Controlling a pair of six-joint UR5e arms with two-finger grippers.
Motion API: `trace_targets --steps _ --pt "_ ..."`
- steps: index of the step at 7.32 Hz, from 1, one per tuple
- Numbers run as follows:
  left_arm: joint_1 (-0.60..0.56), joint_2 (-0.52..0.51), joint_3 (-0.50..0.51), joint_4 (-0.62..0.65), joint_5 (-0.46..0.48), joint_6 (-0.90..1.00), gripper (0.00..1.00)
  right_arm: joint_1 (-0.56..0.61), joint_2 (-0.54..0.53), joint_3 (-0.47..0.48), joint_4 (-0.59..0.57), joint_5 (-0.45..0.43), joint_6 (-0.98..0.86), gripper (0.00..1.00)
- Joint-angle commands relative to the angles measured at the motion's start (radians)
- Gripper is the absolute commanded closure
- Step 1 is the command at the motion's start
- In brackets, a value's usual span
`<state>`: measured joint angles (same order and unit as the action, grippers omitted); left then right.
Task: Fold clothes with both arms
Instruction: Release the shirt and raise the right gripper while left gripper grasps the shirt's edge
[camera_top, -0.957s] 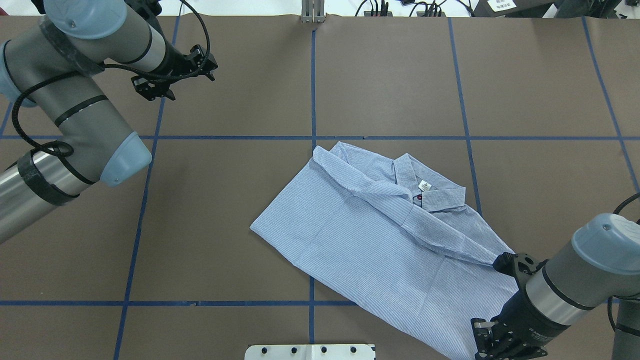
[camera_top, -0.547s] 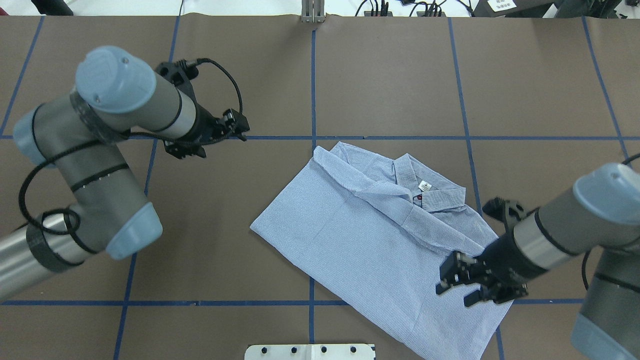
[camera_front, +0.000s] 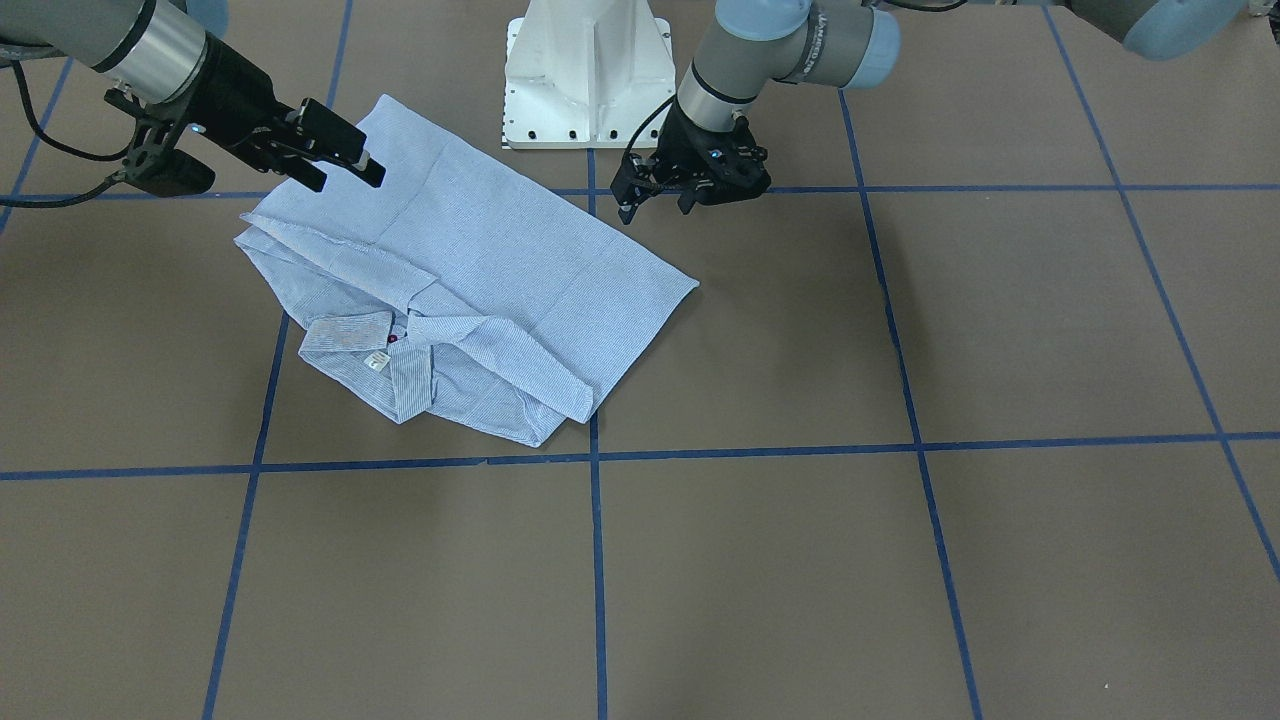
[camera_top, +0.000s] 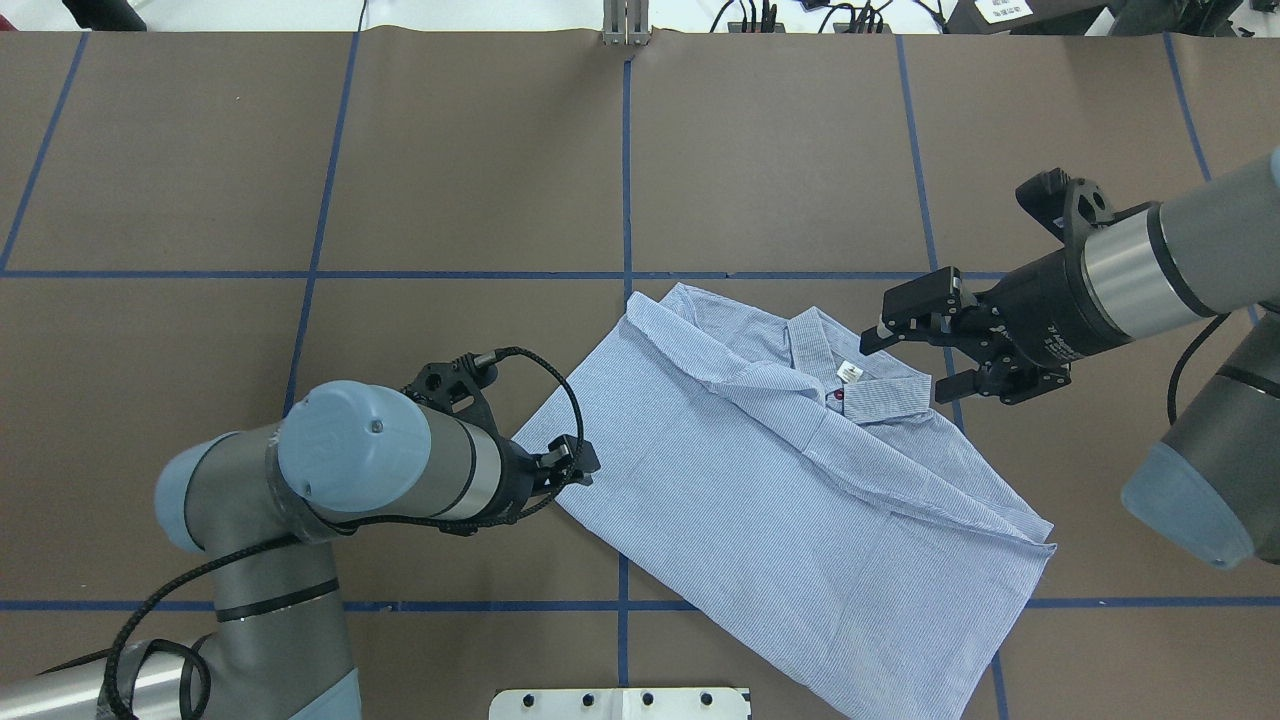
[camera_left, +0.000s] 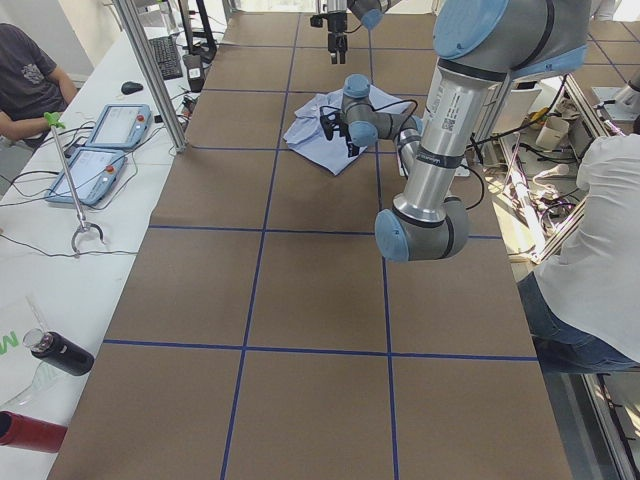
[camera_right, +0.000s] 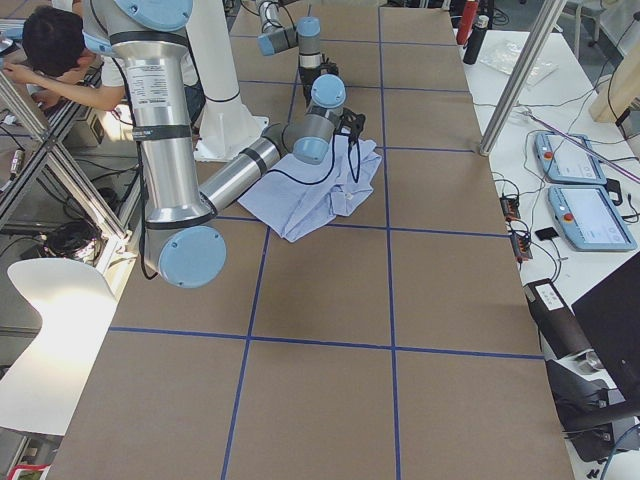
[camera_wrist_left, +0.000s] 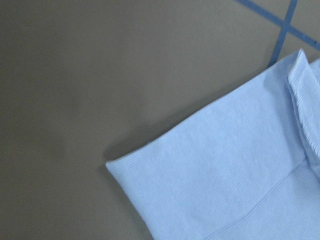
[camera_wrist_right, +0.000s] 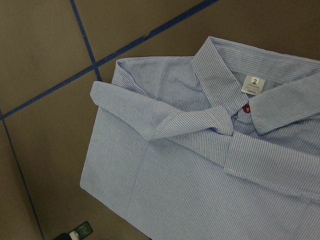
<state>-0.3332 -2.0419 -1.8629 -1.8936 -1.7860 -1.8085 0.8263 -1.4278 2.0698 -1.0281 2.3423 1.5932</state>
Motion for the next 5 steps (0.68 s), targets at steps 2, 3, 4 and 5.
trace_targets --steps 2,3,4,5 --pt "0.0 -0.003 0.051 -0.016 0.088 -0.023 0.1 0.01 0.009 -0.003 -0.001 -0.029 -0.038 0.0" --pt "-0.016 -0.003 0.079 -0.015 0.089 -0.023 0.11 0.01 0.009 -0.007 0.0 -0.027 -0.038 0.0" --pt "-0.032 -0.003 0.102 -0.015 0.089 -0.02 0.11 0.01 0.009 -0.01 0.0 -0.029 -0.038 0.0" --pt "-0.043 -0.003 0.111 -0.015 0.089 -0.018 0.12 0.01 0.009 -0.011 0.0 -0.029 -0.038 0.0"
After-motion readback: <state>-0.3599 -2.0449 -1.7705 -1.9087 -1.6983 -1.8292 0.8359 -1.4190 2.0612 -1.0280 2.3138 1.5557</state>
